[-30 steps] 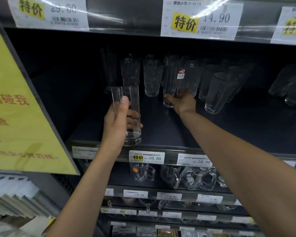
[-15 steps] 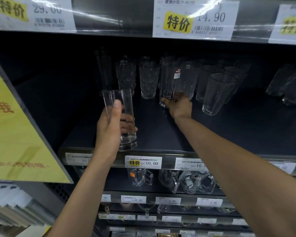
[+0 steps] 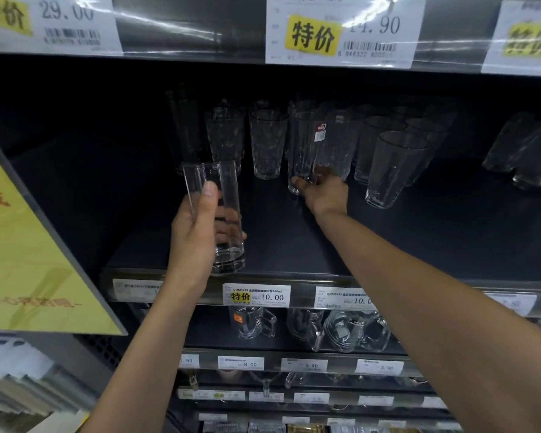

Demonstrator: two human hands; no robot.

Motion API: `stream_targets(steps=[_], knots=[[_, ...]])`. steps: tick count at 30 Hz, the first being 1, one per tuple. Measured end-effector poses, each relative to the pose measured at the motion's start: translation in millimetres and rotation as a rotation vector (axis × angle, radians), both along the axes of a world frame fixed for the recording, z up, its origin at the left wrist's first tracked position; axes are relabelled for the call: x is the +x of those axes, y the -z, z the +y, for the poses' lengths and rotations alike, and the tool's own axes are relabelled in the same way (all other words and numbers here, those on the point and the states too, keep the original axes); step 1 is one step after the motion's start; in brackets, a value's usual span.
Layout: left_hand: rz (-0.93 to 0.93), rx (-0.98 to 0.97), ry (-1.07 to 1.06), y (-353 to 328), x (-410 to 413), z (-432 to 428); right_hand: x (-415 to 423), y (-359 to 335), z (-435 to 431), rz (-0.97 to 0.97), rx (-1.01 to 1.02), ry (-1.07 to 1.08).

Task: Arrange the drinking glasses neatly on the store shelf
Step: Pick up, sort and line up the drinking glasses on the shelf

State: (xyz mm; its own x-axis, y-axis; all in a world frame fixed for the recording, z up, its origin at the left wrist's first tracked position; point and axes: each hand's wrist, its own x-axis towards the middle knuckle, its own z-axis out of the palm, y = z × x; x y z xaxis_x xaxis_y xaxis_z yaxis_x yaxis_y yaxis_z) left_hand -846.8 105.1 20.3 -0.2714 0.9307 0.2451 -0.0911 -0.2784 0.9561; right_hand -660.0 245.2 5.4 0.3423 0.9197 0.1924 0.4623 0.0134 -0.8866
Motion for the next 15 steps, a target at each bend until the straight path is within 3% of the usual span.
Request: stream_targets(steps=[15], knots=[[0.035,-0.026,0.010,-1.5,-0.2,-1.1,0.4,0.7,-1.1,-0.026,-0.028,-0.040]])
